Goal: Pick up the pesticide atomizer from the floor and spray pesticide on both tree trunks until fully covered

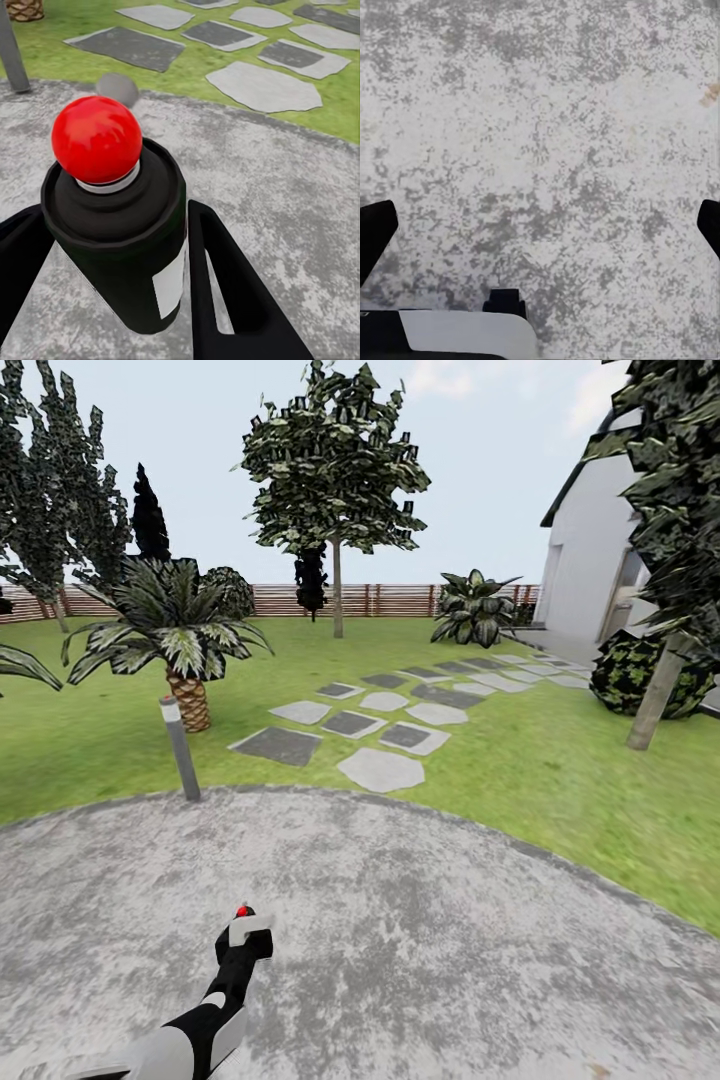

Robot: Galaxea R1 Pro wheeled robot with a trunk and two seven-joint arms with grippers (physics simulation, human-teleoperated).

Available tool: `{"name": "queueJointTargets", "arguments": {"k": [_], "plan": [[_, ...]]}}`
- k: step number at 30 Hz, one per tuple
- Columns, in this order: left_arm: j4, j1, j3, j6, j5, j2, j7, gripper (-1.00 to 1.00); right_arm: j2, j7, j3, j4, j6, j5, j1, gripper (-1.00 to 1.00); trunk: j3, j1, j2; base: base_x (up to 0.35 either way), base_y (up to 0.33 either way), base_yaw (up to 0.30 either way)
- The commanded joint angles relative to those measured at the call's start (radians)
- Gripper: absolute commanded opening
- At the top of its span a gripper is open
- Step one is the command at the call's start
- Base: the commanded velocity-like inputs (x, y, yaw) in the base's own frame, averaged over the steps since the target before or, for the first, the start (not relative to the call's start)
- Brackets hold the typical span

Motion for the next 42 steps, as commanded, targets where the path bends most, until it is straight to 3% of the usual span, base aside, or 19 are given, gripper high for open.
{"name": "queueJointTargets", "arguments": {"k": [1,14,21,25,28,31,42], "plan": [[0.000,0.000,0.000,0.000,0.000,0.000,0.000,-1.00,0.000,0.000,0.000,0.000,0.000,0.000,0.000,1.00,0.000,0.000,0.000,0.350,0.149,0.000],[0.000,0.000,0.000,0.001,0.000,0.000,-0.001,-1.00,-0.009,-0.006,-0.002,-0.002,-0.004,-0.006,0.000,1.00,0.000,0.000,0.000,0.350,0.149,0.000],[0.000,0.000,0.000,0.001,0.000,0.000,-0.001,-1.00,-0.008,-0.115,0.000,-0.002,-0.002,0.000,0.000,1.00,0.000,0.000,0.000,0.350,0.149,0.000],[0.000,0.000,0.000,0.001,0.000,0.000,-0.001,-1.00,-0.008,-0.133,0.016,-0.002,-0.002,0.056,0.000,1.00,0.000,0.000,0.000,0.350,0.149,0.000],[0.000,0.000,0.000,0.001,0.000,0.000,-0.001,-1.00,-0.006,-0.137,0.024,-0.001,0.000,0.123,0.000,1.00,0.000,0.000,0.000,0.350,0.149,0.000],[0.000,0.000,0.000,0.001,0.000,0.000,-0.001,-1.00,-0.004,-0.139,0.026,0.000,0.000,0.152,0.000,1.00,0.000,0.000,0.000,0.350,0.149,0.000],[0.000,0.000,0.000,0.002,-0.001,0.000,-0.001,-1.00,-0.003,-0.142,0.028,0.000,0.000,0.165,0.000,1.00,0.000,0.000,0.000,0.350,0.148,0.000]]}}
